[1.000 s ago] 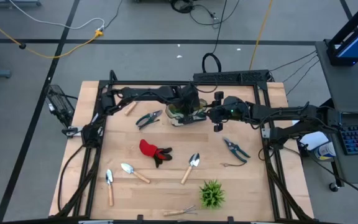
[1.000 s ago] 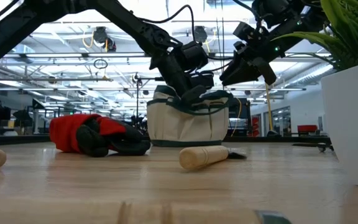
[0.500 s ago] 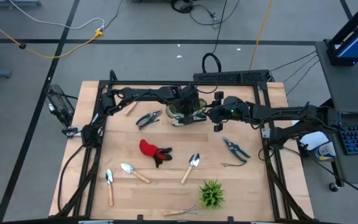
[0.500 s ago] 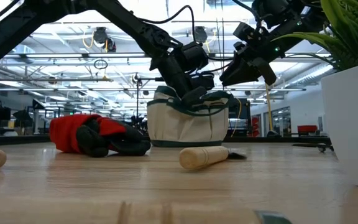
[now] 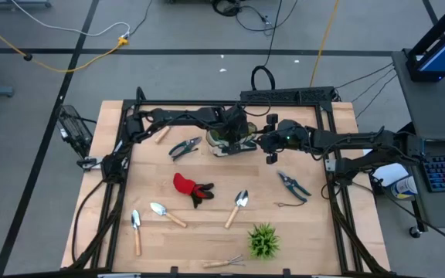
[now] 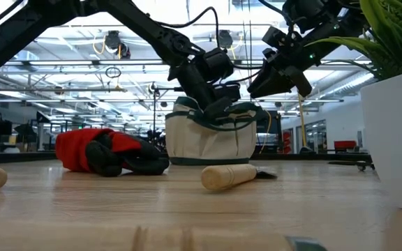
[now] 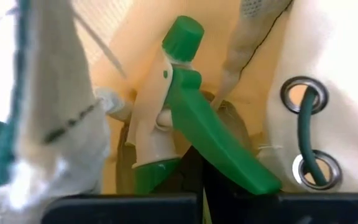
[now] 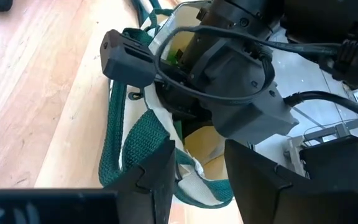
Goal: Pick & Place Garden tools in Gardening bag
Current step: Put the green spray bottle into the gardening bag, then put the bottom left brown trowel into the gardening bag
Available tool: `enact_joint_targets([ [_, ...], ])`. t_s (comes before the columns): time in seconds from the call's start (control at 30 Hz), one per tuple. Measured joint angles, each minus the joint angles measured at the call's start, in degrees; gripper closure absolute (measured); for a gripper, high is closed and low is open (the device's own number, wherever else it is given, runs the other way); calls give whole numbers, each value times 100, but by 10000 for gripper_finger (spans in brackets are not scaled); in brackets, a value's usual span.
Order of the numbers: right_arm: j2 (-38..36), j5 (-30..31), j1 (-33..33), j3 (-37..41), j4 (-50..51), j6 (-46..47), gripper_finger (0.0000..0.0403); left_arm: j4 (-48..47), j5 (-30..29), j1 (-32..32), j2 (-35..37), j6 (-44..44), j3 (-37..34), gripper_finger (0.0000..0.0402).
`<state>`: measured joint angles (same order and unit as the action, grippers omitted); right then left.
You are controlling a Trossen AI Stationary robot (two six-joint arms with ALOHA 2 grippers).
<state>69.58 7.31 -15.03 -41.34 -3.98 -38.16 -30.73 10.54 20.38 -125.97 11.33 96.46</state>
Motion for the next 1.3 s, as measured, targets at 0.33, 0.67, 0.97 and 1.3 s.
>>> enact_joint_targets([
  [0.33,0,9,11,0,-36,64,271,-100,-308,-101,365,-122,-17,328],
  [0.67,-1,8,13,0,-28,458,236,-399,-312,-219,1116,-131,-2,294],
  [0.97,-4,12,15,-2,-45,718,213,-1258,-312,-263,2340,-247,3,293],
  [1.3,-4,11,192,-2,-253,903,215,-2433,-624,-434,3719,-443,9,293],
])
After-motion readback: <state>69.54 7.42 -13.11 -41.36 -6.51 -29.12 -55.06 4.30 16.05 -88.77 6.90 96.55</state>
